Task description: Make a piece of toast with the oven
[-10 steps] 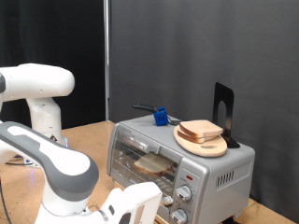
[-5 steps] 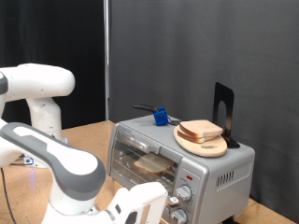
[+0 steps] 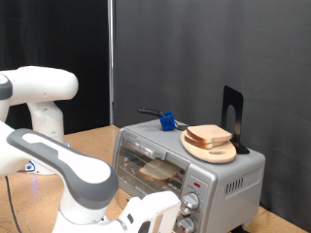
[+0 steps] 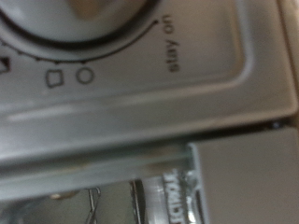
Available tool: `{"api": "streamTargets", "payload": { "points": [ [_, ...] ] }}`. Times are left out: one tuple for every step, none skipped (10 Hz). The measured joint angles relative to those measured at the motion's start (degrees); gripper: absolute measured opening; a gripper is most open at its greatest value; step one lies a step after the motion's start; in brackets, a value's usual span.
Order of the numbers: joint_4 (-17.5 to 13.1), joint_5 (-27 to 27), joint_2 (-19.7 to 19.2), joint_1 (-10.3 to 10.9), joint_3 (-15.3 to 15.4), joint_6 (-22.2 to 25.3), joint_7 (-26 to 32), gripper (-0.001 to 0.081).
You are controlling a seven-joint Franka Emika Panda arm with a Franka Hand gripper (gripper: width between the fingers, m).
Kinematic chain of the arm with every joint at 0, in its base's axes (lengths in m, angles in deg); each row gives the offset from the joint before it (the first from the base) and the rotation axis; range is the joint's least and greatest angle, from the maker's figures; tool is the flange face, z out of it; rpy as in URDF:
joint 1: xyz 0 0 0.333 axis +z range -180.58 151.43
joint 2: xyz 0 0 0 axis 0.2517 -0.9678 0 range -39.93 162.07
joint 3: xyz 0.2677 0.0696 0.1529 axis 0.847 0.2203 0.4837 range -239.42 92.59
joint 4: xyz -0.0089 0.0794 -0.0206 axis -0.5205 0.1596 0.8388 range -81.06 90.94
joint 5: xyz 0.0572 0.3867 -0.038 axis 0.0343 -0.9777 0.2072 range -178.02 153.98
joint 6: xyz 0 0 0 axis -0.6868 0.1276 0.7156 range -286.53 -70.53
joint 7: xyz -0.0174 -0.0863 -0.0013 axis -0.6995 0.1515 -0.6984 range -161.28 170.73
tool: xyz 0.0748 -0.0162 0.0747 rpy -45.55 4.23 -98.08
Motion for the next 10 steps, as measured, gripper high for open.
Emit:
{"api": "streamTargets", "payload": {
  "points": [
    [0.0,0.0,0.01,-0.01,-0.03,0.01,0.0,0.0682],
    [0.0,0.0,0.01,-0.01,-0.04,0.0,0.0,0.0682],
    [0.0,0.0,0.01,-0.01,-0.04,0.0,0.0,0.0682],
    [0.0,0.0,0.01,-0.01,-0.04,0.0,0.0,0.0682],
    [0.0,0.0,0.0,-0.01,-0.04,0.0,0.0,0.0555],
    [0.0,0.0,0.01,-0.01,-0.04,0.0,0.0,0.0555],
    [0.0,0.0,0.01,-0.01,-0.04,0.0,0.0,0.0371],
    [0.0,0.0,0.0,-0.02,-0.04,0.01,0.0,0.0229],
    [0.01,-0.02,0.01,-0.04,0.0,0.03,0.0,0.0229],
    [0.01,-0.04,0.01,-0.08,0.22,0.09,0.0,0.0065]
  ]
}}
